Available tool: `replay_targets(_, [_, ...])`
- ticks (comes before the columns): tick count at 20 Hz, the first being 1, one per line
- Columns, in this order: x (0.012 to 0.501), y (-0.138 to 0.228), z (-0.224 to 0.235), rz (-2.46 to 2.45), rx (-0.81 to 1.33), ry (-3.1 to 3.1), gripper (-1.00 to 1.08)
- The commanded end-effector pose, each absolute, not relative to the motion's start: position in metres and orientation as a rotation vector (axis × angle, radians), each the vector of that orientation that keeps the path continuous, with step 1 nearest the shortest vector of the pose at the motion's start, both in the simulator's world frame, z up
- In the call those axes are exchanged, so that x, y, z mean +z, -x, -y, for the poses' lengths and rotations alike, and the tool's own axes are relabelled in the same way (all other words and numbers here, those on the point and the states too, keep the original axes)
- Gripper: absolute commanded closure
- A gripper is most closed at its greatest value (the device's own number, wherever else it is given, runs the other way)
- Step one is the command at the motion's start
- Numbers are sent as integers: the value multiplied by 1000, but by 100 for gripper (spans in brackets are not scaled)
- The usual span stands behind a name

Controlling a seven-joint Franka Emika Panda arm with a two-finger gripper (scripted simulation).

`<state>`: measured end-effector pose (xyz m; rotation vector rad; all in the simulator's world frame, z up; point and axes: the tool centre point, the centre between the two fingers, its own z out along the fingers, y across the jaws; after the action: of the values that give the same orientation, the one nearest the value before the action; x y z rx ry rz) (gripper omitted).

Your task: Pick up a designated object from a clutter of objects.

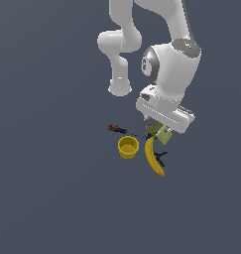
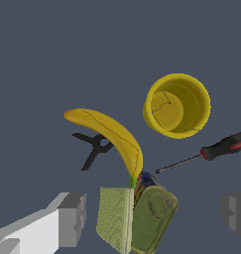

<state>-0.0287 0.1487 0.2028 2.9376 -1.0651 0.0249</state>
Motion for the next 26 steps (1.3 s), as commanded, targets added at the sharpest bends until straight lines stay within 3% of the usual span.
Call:
replay_targets(1, [195, 33, -159, 1127, 24, -2916, -92])
replay_targets(26, [142, 76, -230, 1543, 0, -2736, -92])
